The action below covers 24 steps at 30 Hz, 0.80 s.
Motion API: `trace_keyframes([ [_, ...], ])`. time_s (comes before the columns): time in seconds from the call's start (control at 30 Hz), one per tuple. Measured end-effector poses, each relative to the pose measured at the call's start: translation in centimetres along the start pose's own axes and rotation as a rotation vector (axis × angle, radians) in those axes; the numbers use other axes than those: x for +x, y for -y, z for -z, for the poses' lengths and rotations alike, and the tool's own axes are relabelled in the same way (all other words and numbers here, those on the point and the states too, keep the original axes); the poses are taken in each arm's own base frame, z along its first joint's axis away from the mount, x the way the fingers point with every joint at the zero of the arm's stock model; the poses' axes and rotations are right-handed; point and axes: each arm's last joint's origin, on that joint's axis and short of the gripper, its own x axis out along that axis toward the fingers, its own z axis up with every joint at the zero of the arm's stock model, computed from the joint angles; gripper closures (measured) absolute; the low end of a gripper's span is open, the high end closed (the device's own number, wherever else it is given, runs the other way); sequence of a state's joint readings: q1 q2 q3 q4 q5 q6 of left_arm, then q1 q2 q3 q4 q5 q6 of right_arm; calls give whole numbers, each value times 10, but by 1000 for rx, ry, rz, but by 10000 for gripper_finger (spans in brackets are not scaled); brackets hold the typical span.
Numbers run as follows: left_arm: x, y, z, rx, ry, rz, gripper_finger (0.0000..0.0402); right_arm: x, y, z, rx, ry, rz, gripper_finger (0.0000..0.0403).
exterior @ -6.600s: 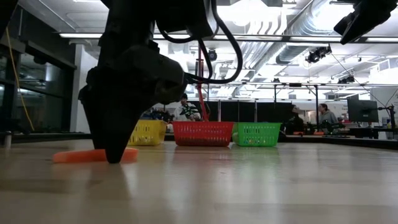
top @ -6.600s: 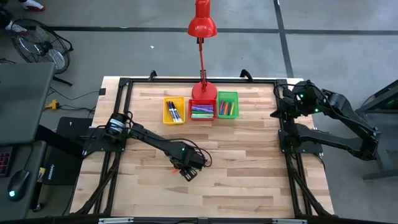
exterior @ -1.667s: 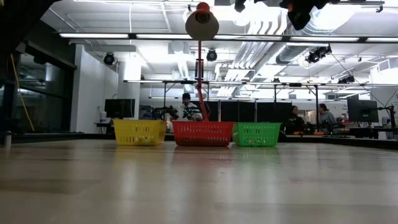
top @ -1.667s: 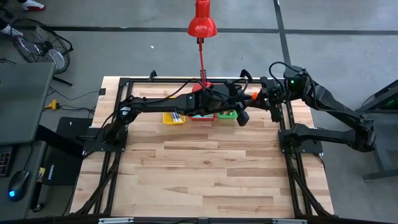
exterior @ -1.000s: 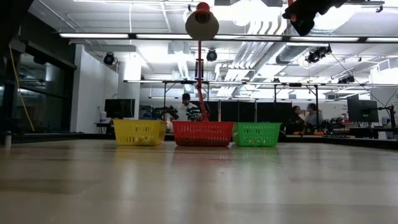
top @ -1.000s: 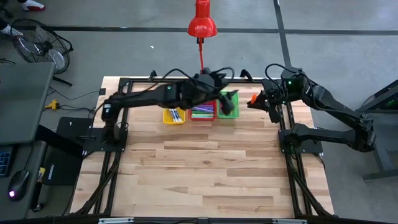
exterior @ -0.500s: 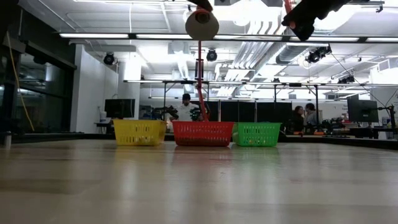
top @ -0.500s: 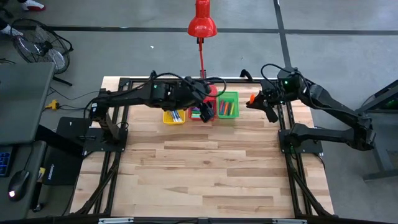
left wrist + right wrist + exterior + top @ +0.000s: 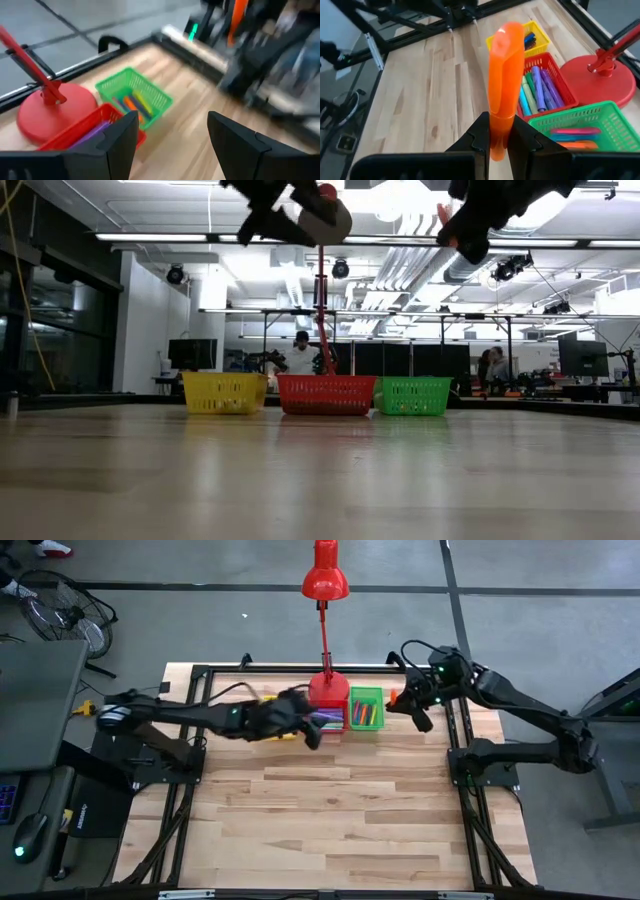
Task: Pick & Place Markers
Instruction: Put the orange pen into the green bin
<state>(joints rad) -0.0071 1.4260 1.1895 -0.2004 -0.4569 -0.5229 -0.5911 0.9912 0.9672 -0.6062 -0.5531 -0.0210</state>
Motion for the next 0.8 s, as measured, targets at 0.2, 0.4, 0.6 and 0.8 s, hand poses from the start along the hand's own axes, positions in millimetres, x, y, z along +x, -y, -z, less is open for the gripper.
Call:
trace_keyframes([
  [0.2,-23,-38,40,-180,191,56,170,27,18,-5,170,-11,47,372],
  [0.4,-48,-69,66,-267,334,75,170,61,44,0,416,-68,161,370],
  [0.6,-68,-91,81,-292,387,29,170,97,67,14,566,-157,223,372],
  [0.8,-79,-101,86,-282,412,12,170,124,84,28,707,-207,285,367],
])
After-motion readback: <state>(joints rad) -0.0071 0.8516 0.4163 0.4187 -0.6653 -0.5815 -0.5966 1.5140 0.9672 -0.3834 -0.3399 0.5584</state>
